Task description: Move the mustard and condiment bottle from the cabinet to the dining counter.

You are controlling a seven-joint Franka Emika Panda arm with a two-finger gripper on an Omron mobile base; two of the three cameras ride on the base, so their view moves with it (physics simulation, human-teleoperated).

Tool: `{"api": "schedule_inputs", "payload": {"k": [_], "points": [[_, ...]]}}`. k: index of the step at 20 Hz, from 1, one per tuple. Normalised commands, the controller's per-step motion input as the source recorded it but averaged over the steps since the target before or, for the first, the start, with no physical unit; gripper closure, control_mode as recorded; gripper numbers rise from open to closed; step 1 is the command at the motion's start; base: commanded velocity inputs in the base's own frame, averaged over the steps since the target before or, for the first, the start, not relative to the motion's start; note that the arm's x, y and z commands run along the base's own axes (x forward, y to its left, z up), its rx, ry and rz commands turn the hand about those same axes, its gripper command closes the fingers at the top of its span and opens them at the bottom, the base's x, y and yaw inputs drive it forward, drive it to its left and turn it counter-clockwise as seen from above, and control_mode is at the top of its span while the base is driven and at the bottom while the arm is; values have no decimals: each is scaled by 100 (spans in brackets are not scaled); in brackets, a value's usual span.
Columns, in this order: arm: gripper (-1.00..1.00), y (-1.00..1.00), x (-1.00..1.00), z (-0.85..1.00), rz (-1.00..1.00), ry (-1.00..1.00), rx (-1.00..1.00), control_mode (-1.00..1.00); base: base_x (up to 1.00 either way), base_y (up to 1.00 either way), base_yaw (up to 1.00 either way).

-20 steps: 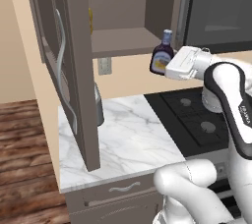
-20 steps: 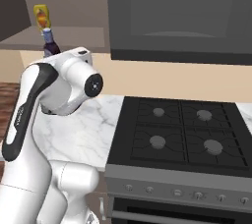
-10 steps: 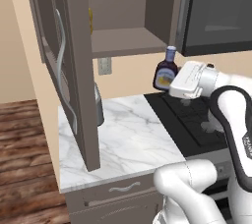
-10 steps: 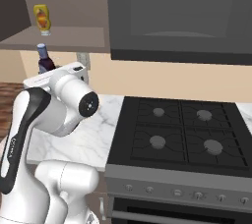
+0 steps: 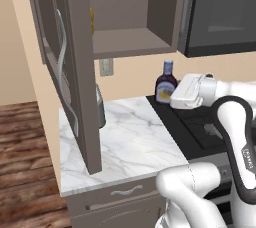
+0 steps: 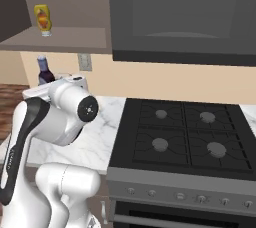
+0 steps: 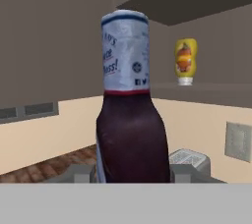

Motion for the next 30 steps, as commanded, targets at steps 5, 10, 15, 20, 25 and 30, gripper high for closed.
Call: {"api": "schedule_inputs", "payload": {"k": [5, 10, 15, 20, 25, 30], "points": [[100, 0, 0, -4, 0, 5, -1, -100, 0, 0, 0], [100, 0, 0, -4, 0, 2, 0, -100, 0, 0, 0], [100, -12, -3, -11, 0, 3, 0, -100, 0, 0, 0], [100, -16, -14, -7, 0, 1, 0, -100, 0, 0, 0], [100, -4, -5, -2, 1, 0, 0, 100, -22, -18, 6], [100, 0, 0, 0, 0, 0, 0, 100, -32, -27, 17]]}}
